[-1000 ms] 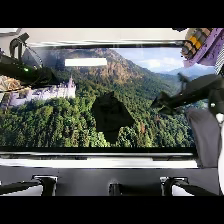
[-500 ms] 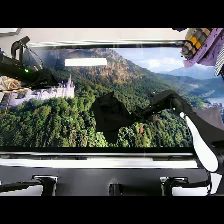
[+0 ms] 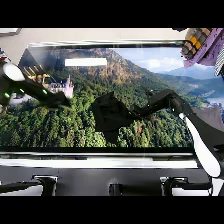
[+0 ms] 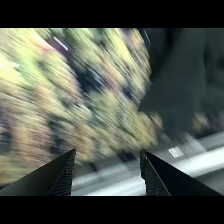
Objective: Fold the clothes and pants, and hang the long-sleeved shirts on hangers.
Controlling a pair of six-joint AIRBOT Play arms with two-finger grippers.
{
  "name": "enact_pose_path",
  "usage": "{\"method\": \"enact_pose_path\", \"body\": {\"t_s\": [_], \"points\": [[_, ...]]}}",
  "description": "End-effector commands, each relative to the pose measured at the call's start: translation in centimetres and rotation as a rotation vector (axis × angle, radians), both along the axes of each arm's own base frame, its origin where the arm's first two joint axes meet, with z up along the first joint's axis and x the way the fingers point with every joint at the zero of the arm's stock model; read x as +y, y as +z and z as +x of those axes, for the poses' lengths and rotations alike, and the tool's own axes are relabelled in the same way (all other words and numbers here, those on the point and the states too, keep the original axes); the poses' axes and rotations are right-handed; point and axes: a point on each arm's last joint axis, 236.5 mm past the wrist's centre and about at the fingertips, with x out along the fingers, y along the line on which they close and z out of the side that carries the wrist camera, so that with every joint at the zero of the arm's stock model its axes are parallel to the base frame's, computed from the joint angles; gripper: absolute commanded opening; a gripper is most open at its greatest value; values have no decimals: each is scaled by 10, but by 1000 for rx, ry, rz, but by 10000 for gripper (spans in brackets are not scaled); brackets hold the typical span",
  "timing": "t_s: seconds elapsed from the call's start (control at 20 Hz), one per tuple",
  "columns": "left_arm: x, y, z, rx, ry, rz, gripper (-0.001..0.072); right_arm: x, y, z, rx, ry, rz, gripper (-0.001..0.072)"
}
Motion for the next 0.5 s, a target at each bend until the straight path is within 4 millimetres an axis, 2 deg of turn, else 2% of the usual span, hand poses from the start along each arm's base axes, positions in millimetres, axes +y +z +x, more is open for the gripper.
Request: {"method": "enact_pose_path", "body": {"t_s": [0.0, 0.1, 0.2, 0.3, 0.45], "points": [[-63, -56, -56, 121, -21, -220, 471, -1, 14, -4, -14, 8, -2, 31], [-89, -93, -94, 191, -33, -244, 471, 0, 16, -10, 18, 6, 1, 31], [-106, -117, -119, 215, -35, -233, 471, 0, 18, -16, 40, 14, 5, 31], [-120, -127, -125, 187, -47, -215, 471, 1, 19, -21, 60, 20, 8, 31], [-146, -127, -116, 118, -21, -240, 470, 1, 23, -24, 68, 23, 10, 31]]}}
